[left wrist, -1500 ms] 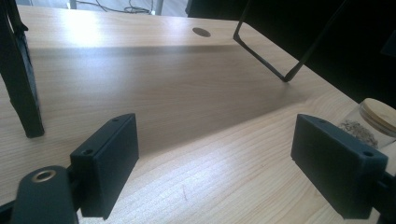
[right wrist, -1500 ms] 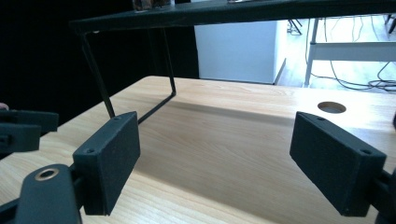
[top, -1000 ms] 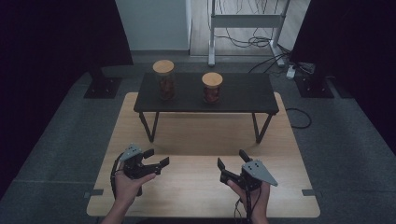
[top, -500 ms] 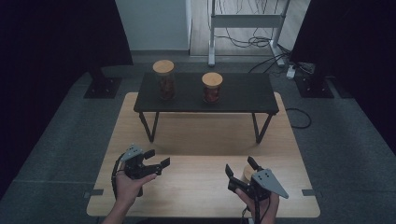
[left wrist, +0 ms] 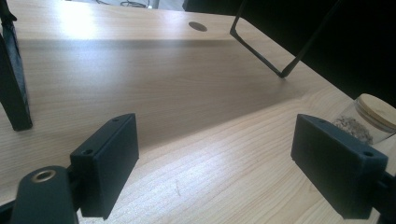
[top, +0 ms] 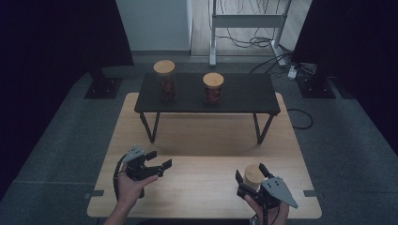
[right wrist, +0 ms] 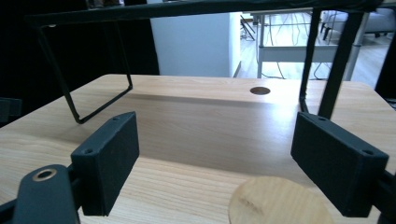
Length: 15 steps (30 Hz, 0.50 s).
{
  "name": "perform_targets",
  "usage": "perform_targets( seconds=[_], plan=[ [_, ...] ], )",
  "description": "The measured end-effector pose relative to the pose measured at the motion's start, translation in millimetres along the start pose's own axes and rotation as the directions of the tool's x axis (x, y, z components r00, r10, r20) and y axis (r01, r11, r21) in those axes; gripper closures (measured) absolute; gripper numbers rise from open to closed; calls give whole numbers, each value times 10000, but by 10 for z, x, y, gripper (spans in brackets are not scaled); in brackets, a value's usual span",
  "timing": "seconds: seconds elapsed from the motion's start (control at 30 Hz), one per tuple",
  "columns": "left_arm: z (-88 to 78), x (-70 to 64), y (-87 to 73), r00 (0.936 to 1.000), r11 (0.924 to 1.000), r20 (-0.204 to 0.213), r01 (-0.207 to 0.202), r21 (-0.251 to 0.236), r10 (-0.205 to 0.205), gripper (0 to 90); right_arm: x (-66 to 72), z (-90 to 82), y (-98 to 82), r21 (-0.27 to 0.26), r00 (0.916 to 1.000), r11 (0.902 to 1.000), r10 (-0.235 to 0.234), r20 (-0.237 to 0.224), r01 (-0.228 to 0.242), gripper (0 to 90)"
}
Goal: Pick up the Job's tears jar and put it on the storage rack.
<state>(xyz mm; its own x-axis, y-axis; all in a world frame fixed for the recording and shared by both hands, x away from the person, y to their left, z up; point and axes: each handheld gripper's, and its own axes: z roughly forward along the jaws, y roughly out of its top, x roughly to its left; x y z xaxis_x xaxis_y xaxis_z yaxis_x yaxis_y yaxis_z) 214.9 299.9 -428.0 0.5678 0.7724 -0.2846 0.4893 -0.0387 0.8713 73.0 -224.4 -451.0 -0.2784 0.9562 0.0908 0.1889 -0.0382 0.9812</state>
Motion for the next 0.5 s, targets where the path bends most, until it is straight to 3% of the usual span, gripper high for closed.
perform_targets(
  seconds=[0.5],
  plan=[
    [14,0,-3,10000,10000,0,-10,79,10,148,-78,-99,-57,653,9978,9978,69,658,-112,134]
  ],
)
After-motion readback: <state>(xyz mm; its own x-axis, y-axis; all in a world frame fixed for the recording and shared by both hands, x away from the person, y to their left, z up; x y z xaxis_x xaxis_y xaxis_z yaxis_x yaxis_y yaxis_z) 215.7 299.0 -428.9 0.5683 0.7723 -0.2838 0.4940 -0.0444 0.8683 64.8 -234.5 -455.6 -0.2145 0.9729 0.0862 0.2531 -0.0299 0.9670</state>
